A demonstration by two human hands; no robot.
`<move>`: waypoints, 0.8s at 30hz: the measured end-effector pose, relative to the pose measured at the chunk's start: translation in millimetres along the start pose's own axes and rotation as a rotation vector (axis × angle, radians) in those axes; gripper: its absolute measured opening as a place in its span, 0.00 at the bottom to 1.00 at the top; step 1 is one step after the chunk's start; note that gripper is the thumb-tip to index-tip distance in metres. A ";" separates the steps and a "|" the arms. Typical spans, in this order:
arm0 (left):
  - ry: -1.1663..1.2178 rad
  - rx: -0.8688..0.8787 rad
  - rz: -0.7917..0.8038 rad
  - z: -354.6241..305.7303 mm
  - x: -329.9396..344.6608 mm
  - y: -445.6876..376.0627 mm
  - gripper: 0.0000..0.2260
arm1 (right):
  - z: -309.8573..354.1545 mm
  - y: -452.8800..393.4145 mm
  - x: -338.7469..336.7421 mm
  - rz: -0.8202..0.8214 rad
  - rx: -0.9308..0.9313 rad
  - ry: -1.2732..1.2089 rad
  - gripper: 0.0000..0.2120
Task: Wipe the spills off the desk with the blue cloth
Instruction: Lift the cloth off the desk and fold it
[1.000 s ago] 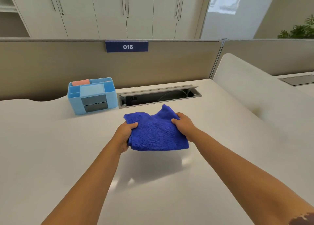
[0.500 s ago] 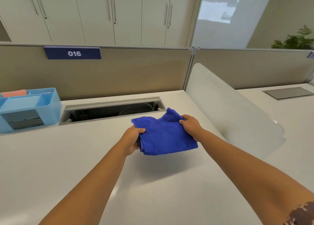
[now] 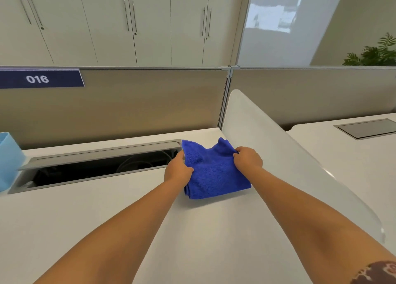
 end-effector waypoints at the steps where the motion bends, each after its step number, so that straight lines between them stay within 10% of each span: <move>1: -0.056 0.028 -0.017 -1.7 3.6 -5.4 0.32 | 0.0 -5.5 2.0 -0.034 -0.008 0.021 0.15; 8: -0.899 0.406 0.216 -8.2 68.6 -1.9 0.31 | 9.4 -1.4 61.3 0.103 -0.300 0.329 0.30; 15: -0.956 0.243 0.422 22.1 86.2 -0.9 0.34 | -5.2 3.8 93.4 0.452 -0.152 0.354 0.44; 24: -0.961 0.242 0.391 11.8 91.1 -12.2 0.33 | -0.5 -11.9 91.4 0.474 -0.090 0.534 0.42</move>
Point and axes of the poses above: each hand's wrist, its own y-axis away from the middle knuckle, its own x-axis out of the palm, z = x × y, the point moved 9 cm from there along -y, towards the middle knuckle, and after that the axes turned 2 degrees about -y, right-handed, at the moved point
